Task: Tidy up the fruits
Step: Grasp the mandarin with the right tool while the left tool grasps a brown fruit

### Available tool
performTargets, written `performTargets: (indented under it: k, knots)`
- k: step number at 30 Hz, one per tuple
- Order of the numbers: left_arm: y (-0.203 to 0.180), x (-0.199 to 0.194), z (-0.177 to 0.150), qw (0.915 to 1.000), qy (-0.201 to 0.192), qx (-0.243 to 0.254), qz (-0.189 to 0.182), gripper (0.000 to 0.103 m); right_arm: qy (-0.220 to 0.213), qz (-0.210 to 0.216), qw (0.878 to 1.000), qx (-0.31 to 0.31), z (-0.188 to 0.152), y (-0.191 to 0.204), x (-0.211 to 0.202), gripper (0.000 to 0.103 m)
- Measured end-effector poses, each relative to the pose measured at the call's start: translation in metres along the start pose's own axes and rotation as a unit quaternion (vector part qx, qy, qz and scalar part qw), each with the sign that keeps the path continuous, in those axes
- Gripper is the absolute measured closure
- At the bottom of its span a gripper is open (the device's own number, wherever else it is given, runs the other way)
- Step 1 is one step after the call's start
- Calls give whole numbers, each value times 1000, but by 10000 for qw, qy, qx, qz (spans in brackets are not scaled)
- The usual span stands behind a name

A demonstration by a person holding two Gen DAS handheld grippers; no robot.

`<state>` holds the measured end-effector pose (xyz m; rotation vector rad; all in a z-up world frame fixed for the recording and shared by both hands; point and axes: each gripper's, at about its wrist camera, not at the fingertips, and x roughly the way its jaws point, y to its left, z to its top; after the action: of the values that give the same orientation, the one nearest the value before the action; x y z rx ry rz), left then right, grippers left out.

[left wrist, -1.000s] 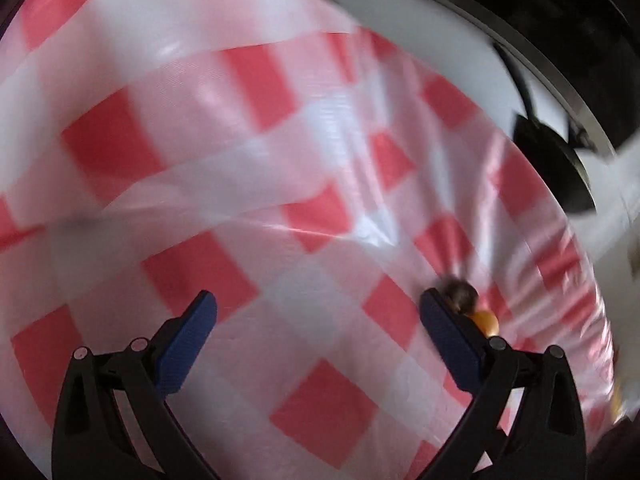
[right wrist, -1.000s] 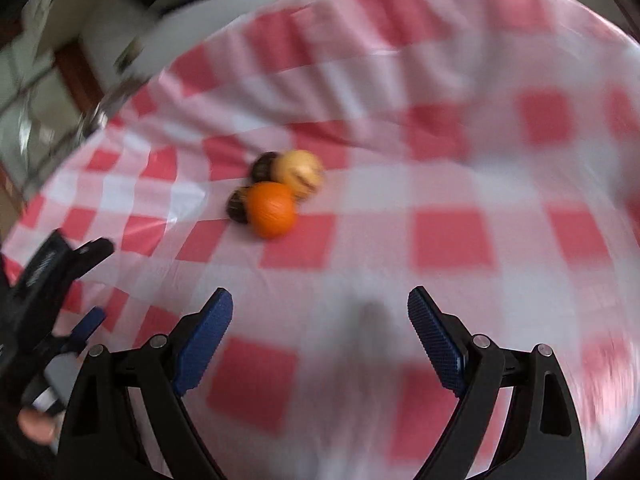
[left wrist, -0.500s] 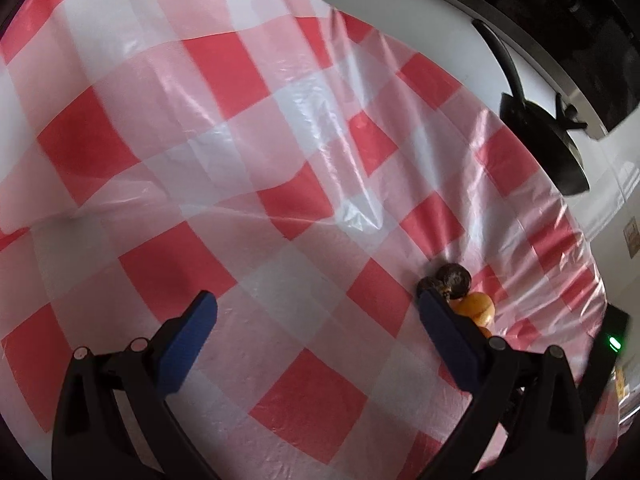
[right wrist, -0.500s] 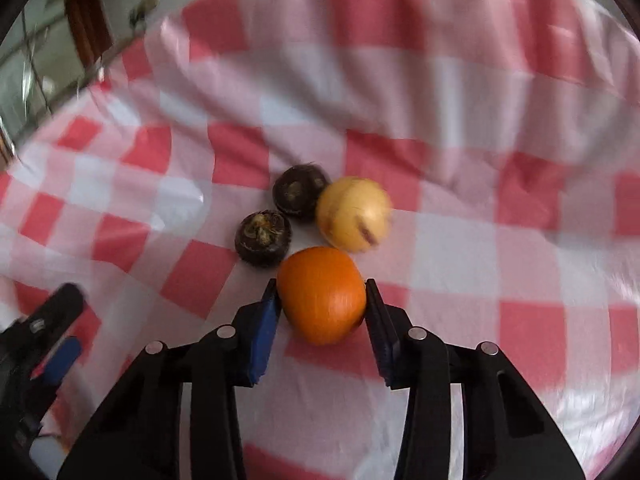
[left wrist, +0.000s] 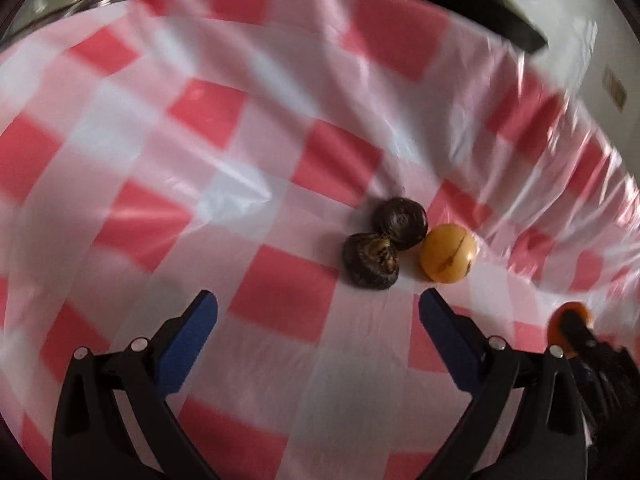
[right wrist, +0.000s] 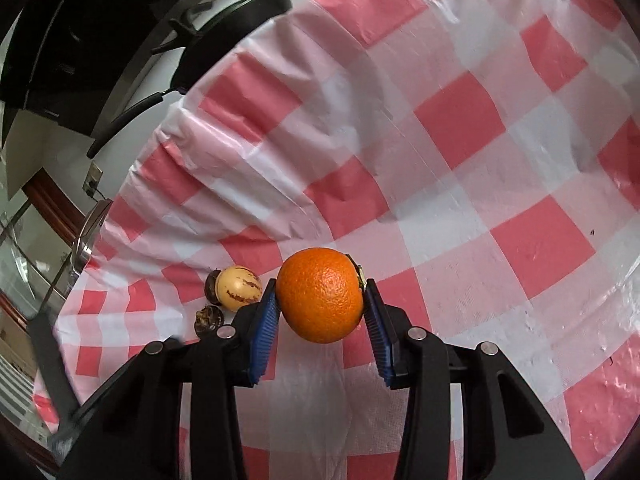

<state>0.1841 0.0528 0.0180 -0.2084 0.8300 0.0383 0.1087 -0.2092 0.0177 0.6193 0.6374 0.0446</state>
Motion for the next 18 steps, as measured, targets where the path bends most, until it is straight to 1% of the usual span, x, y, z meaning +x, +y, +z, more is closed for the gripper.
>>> performTargets:
  k: [2, 4, 6, 8, 10, 13, 15, 18]
  knots:
    - [-9, 11, 10, 9996, 108, 245, 15, 11, 12, 3, 10000, 13, 2, 0, 1, 61]
    - [-18, 24, 18, 9985, 200, 496, 97, 13, -3, -3, 10000, 35, 2, 2, 1, 61]
    - [-23, 34, 21, 9971, 324, 666, 146, 19, 4, 12, 10000, 41, 2, 1, 1, 61]
    - [-26, 41, 23, 9961, 423, 758, 126, 33, 23, 3, 10000, 14, 1, 2, 2, 61]
    - [-29, 45, 24, 9947, 453, 894, 210, 39, 32, 10, 10000, -35, 1, 4, 3, 61]
    - [-31, 43, 22, 9934, 359, 1029, 359, 62, 27, 4, 9999, -120, 0, 7, 4, 61]
    - [-29, 34, 19, 9941, 212, 992, 374, 63, -2, 3, 9998, -203, -2, 10, 2, 61]
    - [-19, 8, 16, 9959, -161, 816, 360, 63, -39, -5, 9996, -272, -2, 12, 2, 61]
